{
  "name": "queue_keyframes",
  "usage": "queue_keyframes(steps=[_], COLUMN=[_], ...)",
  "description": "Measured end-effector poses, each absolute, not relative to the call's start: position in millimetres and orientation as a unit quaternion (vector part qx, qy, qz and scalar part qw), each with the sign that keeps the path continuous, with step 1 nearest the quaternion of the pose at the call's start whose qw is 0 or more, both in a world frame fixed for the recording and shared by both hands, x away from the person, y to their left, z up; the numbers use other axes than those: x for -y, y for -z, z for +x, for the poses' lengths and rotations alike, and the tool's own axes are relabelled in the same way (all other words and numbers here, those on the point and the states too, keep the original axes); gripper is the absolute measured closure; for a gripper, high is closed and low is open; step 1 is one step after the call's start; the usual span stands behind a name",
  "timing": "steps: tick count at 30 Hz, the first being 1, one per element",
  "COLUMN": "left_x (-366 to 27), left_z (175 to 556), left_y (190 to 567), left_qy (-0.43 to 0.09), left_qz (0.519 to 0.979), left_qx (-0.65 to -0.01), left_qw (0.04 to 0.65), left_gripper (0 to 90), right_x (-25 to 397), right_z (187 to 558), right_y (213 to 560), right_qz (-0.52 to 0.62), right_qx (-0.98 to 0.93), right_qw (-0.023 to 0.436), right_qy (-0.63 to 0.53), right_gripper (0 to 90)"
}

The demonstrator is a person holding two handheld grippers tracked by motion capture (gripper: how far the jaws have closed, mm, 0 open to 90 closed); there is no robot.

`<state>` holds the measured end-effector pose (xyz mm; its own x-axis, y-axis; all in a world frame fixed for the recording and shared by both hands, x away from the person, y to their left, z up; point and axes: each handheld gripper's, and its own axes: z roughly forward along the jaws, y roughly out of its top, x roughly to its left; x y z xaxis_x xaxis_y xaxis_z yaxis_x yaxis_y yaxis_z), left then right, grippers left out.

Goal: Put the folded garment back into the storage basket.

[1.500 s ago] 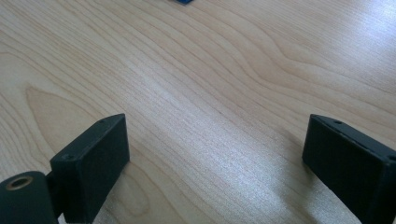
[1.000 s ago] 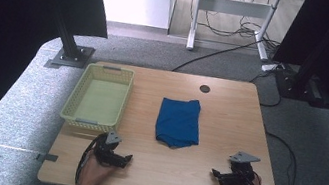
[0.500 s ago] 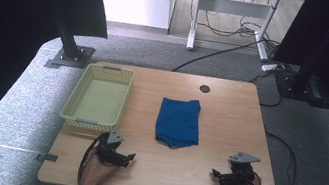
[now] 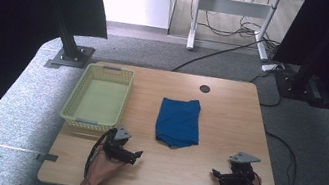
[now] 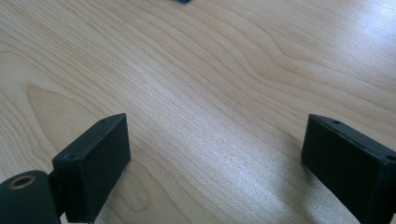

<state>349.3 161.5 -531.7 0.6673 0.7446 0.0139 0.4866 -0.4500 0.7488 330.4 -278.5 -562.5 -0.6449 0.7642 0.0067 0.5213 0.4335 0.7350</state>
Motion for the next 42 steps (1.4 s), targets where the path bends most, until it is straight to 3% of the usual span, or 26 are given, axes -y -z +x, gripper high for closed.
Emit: queue_keyframes(steps=[42], left_x=[-103.5], left_z=[410.6], left_y=[499.0], left_qy=[-0.178], left_qz=[0.836], left_qx=[-0.341], left_qw=[0.391], left_gripper=[0.0], right_x=[278.5], right_z=[330.3], right_y=[562.5], right_qz=[0.387], right_qx=[-0.830], right_qw=[0.166], right_qy=[-0.365], right_gripper=[7.9])
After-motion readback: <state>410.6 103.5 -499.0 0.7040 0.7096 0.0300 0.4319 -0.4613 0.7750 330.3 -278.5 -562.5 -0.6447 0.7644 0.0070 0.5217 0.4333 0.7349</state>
